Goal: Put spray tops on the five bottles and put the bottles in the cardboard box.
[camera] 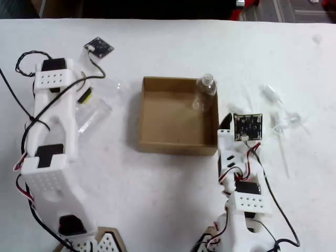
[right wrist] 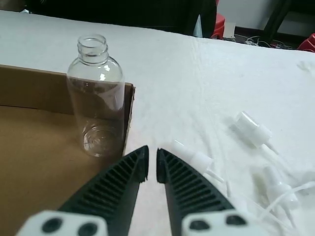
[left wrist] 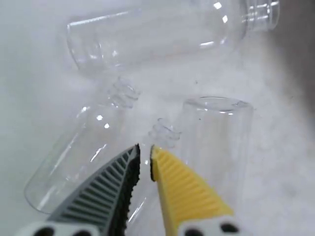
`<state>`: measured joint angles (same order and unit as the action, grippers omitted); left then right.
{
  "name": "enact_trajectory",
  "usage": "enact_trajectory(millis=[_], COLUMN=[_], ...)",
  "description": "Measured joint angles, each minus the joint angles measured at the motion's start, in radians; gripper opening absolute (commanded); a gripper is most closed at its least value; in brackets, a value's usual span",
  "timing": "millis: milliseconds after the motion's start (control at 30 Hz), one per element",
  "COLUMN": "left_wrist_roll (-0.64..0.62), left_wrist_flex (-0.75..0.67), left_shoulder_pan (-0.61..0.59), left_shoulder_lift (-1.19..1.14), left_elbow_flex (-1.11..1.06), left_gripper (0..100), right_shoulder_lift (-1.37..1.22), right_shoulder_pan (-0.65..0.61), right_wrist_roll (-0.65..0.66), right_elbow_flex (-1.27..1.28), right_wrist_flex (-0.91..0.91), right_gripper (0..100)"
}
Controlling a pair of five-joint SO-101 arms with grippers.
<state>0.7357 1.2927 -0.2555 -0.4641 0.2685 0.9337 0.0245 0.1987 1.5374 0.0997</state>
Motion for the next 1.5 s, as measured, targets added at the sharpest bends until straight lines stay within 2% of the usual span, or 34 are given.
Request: enact_trajectory(millis=[133,333,467,633,867,1100,1300,1500], left_wrist_roll=[0.057,0.157,0.235,0.242,0.252,0.252,0.252,0.252], left_wrist_flex=[0.048,0.029,-0.046,-0.13,-0.144,-0.181,-0.089,-0.017], left_shoulder_pan=[0.006,0.031,0.031,0.021,0.014,0.008,0.006,0.005], left_shoulder_lift=[0.0,0.002,0.006,0.002,-0.005,-0.132,-0.199,-0.227], left_elbow_flex=[0.046,0.021,-0.032,-0.064,-0.068,-0.052,0.072,0.161], left_gripper=[21,19,19,19,19,19,18,7], right_shoulder_lift=[0.0,0.0,0.0,0.0,0.0,0.0,0.0,0.0], right_shoulder_pan=[-0.002,-0.002,0.0,-0.002,-0.002,-0.002,-0.002,0.0], right_wrist_roll=[0.0,0.0,0.0,0.0,0.0,0.0,0.0,0.0], right_elbow_flex=[0.0,0.0,0.0,0.0,0.0,0.0,0.0,0.0], right_wrist_flex=[0.0,0.0,0.0,0.0,0.0,0.0,0.0,0.0], right_gripper=[2.1,2.1,2.1,2.1,2.1,2.1,2.1,2.1])
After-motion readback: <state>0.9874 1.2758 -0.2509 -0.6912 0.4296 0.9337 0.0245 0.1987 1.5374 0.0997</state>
